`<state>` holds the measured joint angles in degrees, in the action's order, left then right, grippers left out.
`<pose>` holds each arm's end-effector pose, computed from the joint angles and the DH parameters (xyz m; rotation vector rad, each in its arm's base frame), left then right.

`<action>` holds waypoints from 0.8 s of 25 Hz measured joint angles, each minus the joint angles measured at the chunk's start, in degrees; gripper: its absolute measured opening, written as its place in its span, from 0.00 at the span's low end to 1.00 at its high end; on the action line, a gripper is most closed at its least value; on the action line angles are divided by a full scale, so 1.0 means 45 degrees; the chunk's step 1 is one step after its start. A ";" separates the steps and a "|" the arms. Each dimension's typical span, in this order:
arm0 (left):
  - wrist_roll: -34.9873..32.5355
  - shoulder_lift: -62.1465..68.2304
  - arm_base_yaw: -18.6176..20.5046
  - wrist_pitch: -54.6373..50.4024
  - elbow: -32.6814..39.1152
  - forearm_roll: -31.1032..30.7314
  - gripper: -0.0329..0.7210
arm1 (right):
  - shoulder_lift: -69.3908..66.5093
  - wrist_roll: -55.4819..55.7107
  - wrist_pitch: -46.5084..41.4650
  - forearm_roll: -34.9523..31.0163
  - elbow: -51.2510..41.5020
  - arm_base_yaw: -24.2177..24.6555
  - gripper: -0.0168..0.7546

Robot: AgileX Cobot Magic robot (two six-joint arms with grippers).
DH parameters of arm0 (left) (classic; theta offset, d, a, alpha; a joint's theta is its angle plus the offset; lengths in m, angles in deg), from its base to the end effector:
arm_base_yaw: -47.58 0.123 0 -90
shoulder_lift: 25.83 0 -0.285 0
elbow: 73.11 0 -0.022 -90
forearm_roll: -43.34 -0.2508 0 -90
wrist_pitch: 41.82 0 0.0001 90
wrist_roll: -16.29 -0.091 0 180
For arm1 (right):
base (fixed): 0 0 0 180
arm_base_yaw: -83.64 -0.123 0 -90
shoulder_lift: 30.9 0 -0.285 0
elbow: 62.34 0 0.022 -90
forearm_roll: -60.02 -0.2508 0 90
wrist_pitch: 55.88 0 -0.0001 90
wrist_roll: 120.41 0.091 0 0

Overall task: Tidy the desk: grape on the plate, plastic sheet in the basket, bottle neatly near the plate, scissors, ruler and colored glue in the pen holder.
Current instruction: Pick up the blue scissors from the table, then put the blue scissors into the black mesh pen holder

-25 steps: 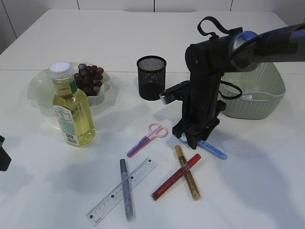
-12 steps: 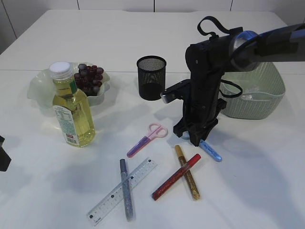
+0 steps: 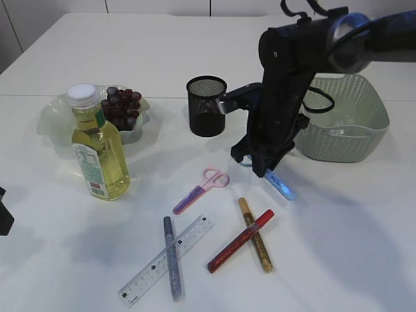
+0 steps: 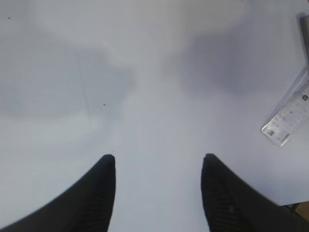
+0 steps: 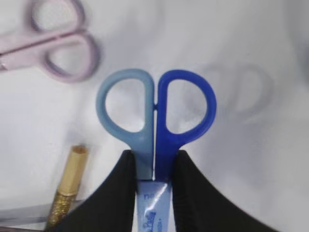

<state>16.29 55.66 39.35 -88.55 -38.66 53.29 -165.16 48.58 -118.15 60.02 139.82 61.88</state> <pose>0.2165 -0.0429 0.2289 0.0621 2.8409 -0.2362 0.4164 0.1662 0.1626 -0.8586 2.9201 0.0140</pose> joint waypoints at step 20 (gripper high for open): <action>0.0000 0.0000 0.0000 -0.0429 0.0000 0.0000 0.59 | 0.0407 -0.7202 0.2638 -1.0947 0.2373 0.1985 0.25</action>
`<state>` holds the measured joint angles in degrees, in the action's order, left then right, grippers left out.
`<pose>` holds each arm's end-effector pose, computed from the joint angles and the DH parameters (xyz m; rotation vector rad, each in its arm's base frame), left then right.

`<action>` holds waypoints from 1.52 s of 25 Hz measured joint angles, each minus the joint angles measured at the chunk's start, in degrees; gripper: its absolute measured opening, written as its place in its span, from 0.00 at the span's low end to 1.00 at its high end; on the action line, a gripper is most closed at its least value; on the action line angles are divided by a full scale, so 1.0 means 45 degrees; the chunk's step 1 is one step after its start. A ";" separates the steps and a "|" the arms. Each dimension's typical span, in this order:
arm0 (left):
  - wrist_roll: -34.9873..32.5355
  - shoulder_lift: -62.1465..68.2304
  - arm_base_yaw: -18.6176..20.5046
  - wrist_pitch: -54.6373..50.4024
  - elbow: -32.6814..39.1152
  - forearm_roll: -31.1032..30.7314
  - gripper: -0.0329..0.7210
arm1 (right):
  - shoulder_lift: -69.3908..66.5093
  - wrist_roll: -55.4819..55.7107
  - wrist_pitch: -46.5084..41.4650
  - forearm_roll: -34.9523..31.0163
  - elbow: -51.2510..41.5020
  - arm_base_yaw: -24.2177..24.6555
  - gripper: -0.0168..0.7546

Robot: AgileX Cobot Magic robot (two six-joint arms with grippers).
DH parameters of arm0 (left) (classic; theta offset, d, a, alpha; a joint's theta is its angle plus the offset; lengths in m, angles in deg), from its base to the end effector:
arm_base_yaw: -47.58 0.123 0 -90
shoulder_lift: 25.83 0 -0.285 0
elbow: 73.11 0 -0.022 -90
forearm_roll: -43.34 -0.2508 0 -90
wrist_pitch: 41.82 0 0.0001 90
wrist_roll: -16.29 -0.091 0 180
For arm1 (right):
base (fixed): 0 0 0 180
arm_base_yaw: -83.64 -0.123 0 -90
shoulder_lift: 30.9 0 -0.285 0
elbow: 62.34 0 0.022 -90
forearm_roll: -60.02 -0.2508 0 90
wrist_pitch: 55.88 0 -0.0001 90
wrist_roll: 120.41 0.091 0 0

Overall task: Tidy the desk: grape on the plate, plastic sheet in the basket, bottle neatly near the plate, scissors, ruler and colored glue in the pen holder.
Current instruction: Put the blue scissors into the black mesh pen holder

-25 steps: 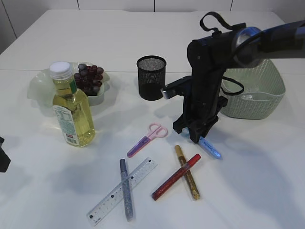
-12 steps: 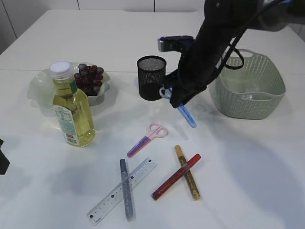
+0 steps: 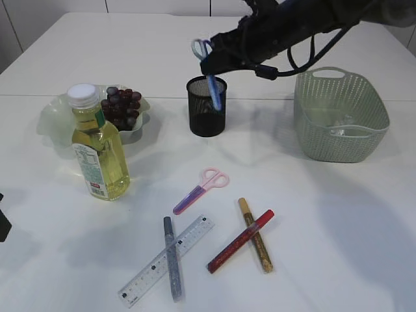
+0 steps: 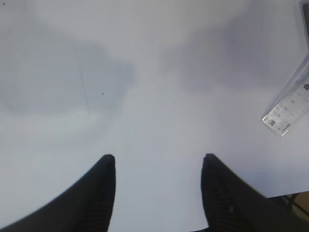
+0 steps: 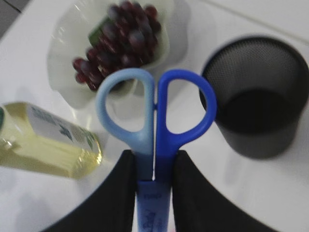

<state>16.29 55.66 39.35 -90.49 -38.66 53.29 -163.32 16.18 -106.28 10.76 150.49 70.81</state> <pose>0.2136 -0.0428 0.2281 0.0667 2.8746 -0.2373 0.4686 0.1613 0.2585 -0.6833 2.2426 0.7949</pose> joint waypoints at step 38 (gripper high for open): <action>0.0000 0.0000 0.0000 -0.0031 0.0000 0.0047 0.59 | -0.2612 -1.3790 0.3390 -1.0147 0.0231 0.0072 0.50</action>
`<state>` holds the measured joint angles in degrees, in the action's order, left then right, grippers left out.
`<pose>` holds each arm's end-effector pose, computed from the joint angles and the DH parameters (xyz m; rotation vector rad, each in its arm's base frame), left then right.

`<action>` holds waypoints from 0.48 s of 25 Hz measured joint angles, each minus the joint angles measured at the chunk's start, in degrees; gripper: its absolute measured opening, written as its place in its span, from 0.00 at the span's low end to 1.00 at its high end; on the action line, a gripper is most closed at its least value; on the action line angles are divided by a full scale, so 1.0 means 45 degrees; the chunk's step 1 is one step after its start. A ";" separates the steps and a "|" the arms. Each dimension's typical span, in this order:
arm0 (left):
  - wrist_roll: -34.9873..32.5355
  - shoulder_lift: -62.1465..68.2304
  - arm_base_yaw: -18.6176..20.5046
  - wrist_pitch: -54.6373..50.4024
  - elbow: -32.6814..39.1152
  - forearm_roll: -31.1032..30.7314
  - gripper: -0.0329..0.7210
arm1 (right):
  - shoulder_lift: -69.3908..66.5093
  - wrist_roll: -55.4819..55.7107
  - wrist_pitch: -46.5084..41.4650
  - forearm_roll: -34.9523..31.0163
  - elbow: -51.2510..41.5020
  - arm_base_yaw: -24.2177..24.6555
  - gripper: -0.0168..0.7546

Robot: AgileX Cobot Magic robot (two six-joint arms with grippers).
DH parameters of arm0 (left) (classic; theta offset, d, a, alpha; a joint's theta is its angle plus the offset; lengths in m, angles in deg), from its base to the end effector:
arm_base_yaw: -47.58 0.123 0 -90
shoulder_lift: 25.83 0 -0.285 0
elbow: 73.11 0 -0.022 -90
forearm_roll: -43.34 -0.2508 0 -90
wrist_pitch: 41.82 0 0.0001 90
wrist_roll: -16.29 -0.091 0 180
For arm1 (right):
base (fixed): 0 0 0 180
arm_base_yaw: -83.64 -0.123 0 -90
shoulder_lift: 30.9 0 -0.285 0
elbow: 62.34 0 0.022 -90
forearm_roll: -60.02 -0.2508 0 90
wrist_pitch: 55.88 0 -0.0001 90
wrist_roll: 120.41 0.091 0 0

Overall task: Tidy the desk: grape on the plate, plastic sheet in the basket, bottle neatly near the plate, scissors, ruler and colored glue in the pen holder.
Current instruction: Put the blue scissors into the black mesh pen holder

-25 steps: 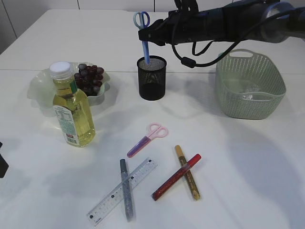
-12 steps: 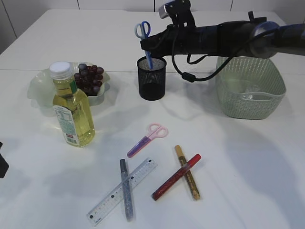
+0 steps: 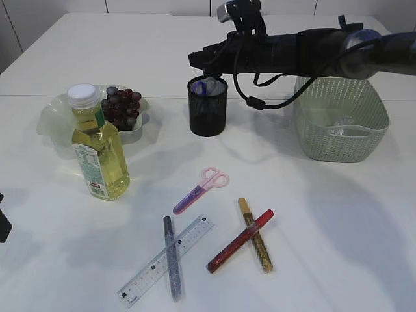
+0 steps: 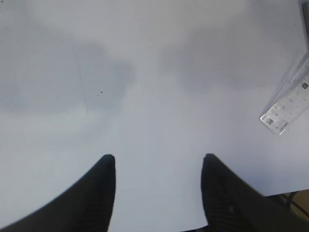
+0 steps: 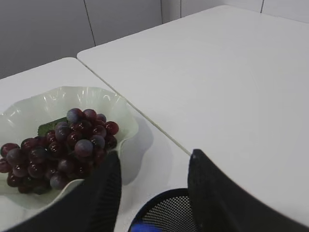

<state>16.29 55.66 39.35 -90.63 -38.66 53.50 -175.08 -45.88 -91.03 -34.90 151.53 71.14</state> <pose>0.2133 -0.0431 0.2281 0.0641 2.8770 -0.2419 0.5210 0.1690 0.2018 -0.7579 1.6907 0.6042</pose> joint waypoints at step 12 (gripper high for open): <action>0.0000 0.0000 0.0000 -0.0329 0.0000 0.0000 0.59 | 0.2971 1.3397 -0.3205 1.2551 0.0000 -0.0043 0.51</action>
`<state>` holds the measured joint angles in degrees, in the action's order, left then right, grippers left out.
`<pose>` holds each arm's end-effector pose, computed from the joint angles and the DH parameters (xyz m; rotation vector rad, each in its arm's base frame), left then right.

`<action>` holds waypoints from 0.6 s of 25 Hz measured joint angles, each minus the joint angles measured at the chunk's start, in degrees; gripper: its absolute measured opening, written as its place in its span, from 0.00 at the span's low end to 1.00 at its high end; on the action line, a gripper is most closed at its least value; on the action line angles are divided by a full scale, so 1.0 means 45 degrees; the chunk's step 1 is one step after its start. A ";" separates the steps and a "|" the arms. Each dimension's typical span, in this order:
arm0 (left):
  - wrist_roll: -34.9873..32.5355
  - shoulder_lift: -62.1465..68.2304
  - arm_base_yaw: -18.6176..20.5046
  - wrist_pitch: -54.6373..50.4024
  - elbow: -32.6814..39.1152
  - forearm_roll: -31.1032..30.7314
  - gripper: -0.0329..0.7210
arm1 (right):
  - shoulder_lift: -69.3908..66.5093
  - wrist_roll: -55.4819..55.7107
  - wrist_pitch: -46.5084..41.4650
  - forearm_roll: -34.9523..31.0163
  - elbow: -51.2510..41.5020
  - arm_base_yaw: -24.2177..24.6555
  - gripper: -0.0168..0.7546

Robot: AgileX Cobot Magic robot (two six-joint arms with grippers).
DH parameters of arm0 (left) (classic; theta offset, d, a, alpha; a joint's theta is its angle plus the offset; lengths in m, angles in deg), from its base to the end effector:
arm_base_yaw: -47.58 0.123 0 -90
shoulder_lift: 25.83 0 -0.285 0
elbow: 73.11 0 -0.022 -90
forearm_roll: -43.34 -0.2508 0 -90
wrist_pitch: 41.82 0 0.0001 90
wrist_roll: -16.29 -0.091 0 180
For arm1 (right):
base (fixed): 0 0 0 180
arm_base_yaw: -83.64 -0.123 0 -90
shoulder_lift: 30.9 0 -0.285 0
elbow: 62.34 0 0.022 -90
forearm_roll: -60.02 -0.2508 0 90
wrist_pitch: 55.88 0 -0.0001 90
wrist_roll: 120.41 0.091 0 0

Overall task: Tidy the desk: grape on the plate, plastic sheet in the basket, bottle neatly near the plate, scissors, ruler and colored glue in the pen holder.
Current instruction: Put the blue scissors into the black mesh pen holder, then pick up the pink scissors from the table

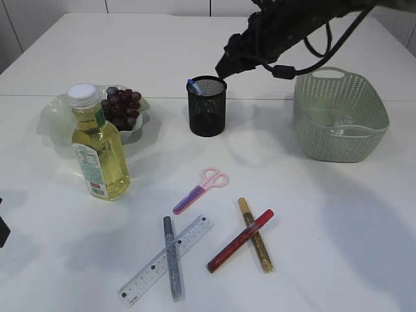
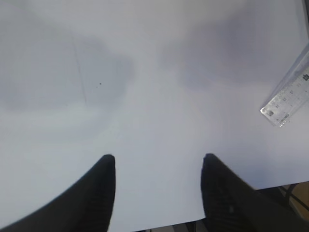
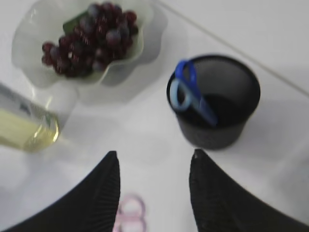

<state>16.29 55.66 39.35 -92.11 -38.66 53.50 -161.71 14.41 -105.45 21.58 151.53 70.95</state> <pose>0.2110 -0.0430 0.2275 0.0677 2.9027 -0.2428 0.4684 0.1497 0.2692 -0.8352 2.2203 0.5538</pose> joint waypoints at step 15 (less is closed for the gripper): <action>0.0000 0.0000 0.0000 0.0025 0.0000 0.0483 0.59 | 0.1987 1.2392 -0.4680 0.6846 0.0000 -0.2790 0.51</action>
<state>16.29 55.66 39.35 -92.00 -38.66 55.68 -152.77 70.17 -126.51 52.39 151.53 58.39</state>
